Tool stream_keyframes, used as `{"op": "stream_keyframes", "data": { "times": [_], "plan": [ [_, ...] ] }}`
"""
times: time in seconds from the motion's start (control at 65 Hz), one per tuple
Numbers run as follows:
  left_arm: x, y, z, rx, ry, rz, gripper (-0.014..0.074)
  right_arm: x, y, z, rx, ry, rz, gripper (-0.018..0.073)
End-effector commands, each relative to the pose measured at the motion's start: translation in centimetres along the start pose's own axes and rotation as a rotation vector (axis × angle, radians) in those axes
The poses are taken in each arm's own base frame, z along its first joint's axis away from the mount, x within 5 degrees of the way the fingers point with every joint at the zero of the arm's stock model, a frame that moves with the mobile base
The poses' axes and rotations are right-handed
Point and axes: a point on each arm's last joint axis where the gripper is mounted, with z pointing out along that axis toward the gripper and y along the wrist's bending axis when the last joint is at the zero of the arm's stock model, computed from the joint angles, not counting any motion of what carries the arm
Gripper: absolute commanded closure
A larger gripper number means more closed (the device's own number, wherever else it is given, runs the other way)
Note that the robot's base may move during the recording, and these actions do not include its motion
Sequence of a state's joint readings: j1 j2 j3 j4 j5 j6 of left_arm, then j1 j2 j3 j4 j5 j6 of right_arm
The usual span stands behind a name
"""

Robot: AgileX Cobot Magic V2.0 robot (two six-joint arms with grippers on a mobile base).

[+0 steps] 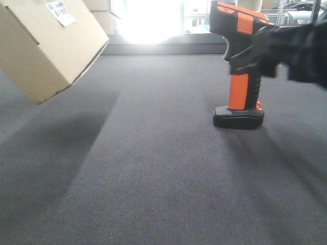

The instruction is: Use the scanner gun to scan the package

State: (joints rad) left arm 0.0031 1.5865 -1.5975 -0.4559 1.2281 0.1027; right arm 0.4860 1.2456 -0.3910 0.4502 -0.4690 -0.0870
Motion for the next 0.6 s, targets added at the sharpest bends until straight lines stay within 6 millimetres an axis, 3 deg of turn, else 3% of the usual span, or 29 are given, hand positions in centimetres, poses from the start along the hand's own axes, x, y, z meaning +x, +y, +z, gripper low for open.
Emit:
{"op": "stream_keyframes", "data": {
  "times": [0.0,0.231,0.584],
  "plan": [
    [0.0,-0.3,-0.5,0.023,-0.023,-0.004,0.0707,0.3,0.5,0.8,0.023,-0.040,0.039,0.0072],
    [0.0,-0.3,-0.5,0.023,-0.023,-0.004,0.0707,1.0,-0.2,2.0,0.156,-0.117,0.028,0.0072],
    [0.0,-0.3,-0.5,0.023,-0.023,-0.004,0.0707,-0.3,0.3,3.6,0.176,-0.210,0.021,0.0072]
  ]
}}
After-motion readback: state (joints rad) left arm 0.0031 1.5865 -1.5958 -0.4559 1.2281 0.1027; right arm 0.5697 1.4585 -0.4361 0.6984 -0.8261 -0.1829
